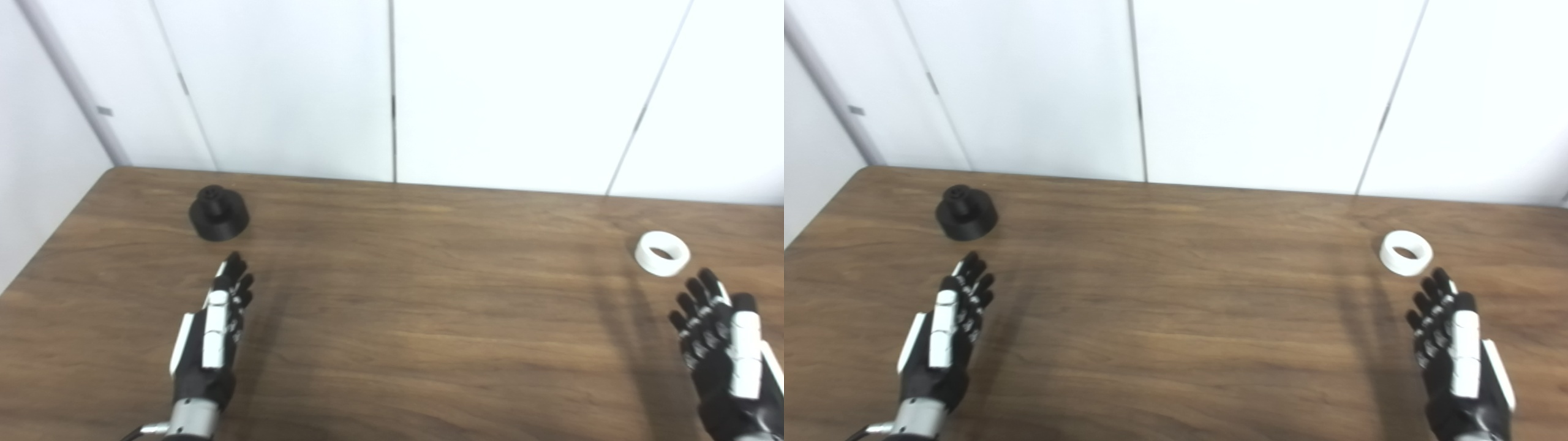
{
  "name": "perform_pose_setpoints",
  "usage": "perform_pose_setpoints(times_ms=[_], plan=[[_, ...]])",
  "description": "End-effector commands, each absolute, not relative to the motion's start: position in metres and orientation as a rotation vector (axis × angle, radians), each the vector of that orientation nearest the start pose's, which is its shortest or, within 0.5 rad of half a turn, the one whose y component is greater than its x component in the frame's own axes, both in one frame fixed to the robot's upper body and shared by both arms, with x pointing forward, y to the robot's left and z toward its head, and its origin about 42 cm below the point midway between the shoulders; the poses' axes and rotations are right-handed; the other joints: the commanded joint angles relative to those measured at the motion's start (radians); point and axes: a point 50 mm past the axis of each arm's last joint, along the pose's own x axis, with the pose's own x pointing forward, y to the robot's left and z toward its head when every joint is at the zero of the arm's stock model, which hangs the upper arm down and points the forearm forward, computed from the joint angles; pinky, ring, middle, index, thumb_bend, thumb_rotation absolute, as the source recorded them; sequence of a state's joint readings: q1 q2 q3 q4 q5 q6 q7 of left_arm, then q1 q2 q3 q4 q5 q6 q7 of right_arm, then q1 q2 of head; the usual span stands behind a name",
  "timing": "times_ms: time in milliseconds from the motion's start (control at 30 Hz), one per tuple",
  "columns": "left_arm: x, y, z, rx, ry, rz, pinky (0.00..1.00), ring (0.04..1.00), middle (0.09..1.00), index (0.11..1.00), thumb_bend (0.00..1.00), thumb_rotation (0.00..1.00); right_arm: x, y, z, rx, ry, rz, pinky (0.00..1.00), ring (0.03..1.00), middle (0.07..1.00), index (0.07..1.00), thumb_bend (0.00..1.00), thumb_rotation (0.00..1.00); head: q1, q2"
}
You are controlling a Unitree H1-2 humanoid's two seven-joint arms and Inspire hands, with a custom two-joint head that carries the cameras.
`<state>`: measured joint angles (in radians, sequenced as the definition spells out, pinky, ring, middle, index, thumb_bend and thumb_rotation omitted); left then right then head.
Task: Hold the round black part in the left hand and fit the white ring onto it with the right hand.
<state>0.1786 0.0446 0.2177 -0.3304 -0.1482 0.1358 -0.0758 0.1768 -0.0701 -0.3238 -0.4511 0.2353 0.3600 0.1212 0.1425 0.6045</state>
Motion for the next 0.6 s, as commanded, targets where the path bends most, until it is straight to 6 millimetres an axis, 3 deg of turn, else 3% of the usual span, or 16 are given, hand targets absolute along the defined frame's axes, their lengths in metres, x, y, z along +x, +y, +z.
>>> perform_pose_setpoints(times_ms=[0, 333, 567], plan=[[0.203, 0.287, 0.138, -0.033, -0.07, 0.166, 0.99, 0.97, 0.981, 0.969, 0.55, 0.94, 0.18, -0.319, 0.157, 0.071, 0.047, -0.151, 1.0, 1.0, 1.0, 1.0, 0.55, 1.0, 0.009, -0.004], [0.201, 0.27, 0.129, -0.012, -0.065, 0.18, 0.97, 0.952, 0.973, 0.974, 0.54, 0.93, 0.18, -0.328, 0.151, 0.029, 0.051, -0.133, 1.0, 1.0, 1.0, 1.0, 0.63, 1.0, 0.14, -0.08], [0.201, 0.261, 0.123, -0.021, -0.06, 0.174, 0.96, 0.944, 0.962, 0.967, 0.52, 0.91, 0.179, -0.332, 0.151, 0.019, 0.048, -0.153, 1.0, 0.997, 0.991, 0.977, 0.52, 1.0, 0.206, -0.128]])
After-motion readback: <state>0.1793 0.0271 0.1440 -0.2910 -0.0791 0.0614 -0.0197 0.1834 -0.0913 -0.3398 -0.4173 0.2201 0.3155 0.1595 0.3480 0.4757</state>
